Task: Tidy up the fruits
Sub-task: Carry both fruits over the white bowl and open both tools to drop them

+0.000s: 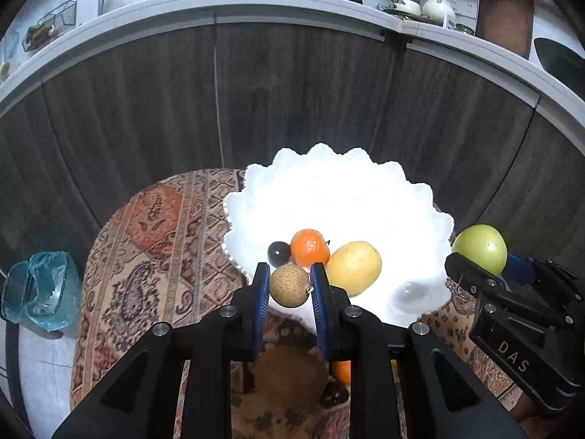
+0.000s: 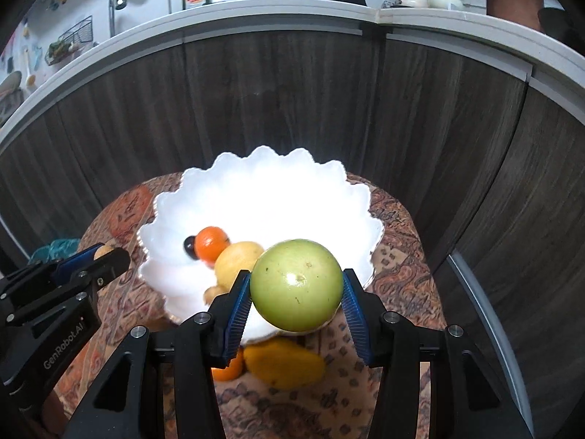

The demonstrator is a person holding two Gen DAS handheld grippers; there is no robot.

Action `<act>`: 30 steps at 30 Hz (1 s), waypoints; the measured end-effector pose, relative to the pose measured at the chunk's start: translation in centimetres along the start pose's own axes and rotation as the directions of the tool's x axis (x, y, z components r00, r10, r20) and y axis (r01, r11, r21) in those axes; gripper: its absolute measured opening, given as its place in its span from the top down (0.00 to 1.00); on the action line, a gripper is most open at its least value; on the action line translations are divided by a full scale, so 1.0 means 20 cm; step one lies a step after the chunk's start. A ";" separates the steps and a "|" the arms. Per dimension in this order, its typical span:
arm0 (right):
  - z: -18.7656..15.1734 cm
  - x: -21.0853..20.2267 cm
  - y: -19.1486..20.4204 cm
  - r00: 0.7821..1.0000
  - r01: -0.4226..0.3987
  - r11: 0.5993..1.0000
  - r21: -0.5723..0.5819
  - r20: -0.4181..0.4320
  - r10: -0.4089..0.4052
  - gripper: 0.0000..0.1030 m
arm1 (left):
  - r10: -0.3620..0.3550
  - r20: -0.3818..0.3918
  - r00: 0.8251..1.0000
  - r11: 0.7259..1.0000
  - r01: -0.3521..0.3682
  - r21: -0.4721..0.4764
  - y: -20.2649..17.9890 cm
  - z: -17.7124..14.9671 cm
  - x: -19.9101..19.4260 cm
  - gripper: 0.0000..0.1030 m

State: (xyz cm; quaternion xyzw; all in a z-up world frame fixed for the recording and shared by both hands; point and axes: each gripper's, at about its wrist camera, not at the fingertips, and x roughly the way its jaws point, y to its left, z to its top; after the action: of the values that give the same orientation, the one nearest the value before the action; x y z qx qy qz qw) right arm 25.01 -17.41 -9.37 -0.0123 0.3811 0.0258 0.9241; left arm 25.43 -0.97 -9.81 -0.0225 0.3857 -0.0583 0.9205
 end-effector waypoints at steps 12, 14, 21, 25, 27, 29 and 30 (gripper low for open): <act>0.03 0.20 -0.11 0.999 0.002 1.000 0.023 -0.044 -0.001 0.52 | -0.009 -0.061 0.998 1.000 0.010 0.020 -0.03 0.02 0.24 0.78; 0.03 0.22 -0.11 0.999 0.002 1.000 0.024 -0.052 -0.001 0.52 | -0.008 -0.070 0.998 1.000 0.009 0.020 -0.03 0.01 0.27 0.78; 0.02 0.29 -0.13 0.997 -0.005 0.999 0.034 -0.081 0.008 0.52 | 0.005 -0.087 0.996 1.000 -0.004 0.007 -0.03 -0.01 0.31 0.62; 0.02 0.30 -0.15 0.996 0.016 0.999 0.043 -0.087 -0.012 0.46 | 0.036 -0.077 0.996 0.999 -0.036 -0.005 -0.01 -0.01 0.29 0.45; 0.03 0.28 -0.15 0.997 0.036 0.998 0.047 -0.074 -0.033 0.32 | 0.049 -0.078 0.996 0.999 -0.049 -0.004 0.00 -0.01 0.28 0.40; 0.04 0.25 -0.16 0.997 0.048 0.997 0.053 -0.055 -0.045 0.22 | 0.062 -0.066 0.996 0.998 -0.062 -0.006 0.00 -0.01 0.26 0.33; 0.05 0.24 -0.16 0.997 0.054 0.997 0.053 -0.049 -0.052 0.22 | 0.066 -0.059 0.996 0.998 -0.067 -0.007 0.01 0.00 0.24 0.30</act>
State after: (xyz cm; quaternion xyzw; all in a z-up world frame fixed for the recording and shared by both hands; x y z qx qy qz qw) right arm 29.29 -20.28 -12.10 0.0020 0.4029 -0.0092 0.9152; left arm 28.79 -1.42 -13.36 -0.0122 0.4135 -0.0264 0.9101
